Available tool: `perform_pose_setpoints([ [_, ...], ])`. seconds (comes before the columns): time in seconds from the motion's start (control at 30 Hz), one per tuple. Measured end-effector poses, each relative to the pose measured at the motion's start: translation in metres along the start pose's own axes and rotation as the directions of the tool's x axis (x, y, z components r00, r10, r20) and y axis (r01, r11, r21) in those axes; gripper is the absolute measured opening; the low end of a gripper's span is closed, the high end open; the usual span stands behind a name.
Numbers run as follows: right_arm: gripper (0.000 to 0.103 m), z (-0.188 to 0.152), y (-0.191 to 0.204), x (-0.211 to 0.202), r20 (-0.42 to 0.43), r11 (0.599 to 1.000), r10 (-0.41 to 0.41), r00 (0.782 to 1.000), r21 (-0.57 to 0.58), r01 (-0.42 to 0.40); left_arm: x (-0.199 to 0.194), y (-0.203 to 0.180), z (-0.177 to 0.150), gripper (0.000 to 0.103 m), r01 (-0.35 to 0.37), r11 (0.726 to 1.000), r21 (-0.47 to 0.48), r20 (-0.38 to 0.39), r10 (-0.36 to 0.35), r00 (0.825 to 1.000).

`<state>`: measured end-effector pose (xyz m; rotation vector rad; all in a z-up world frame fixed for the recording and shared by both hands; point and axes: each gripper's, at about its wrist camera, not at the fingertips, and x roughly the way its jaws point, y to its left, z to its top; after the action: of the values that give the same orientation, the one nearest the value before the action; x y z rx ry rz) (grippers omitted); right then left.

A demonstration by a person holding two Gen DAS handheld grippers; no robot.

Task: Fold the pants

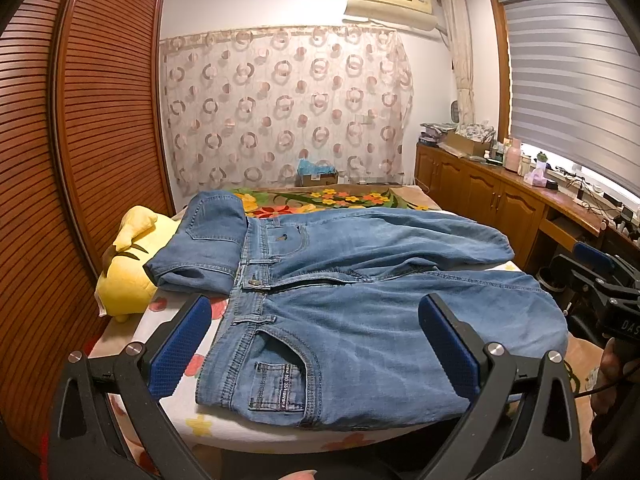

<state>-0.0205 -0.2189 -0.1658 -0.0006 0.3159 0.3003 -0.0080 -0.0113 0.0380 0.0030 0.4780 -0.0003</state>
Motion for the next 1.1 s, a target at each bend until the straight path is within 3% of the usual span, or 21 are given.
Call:
perform_pose_setpoints([
  [0.97, 0.097, 0.000, 0.000, -0.001, 0.001, 1.000, 0.002, 1.000, -0.001, -0.002, -0.002, 0.001, -0.003, 0.103, 0.001, 1.000, -0.001, 0.006, -0.001, 1.000],
  [1.1, 0.097, -0.002, -0.002, 0.002, -0.011, 1.000, 0.004, 1.000, -0.004, -0.004, -0.023, -0.006, 0.014, 0.103, -0.001, 1.000, 0.002, -0.013, 0.001, 1.000],
])
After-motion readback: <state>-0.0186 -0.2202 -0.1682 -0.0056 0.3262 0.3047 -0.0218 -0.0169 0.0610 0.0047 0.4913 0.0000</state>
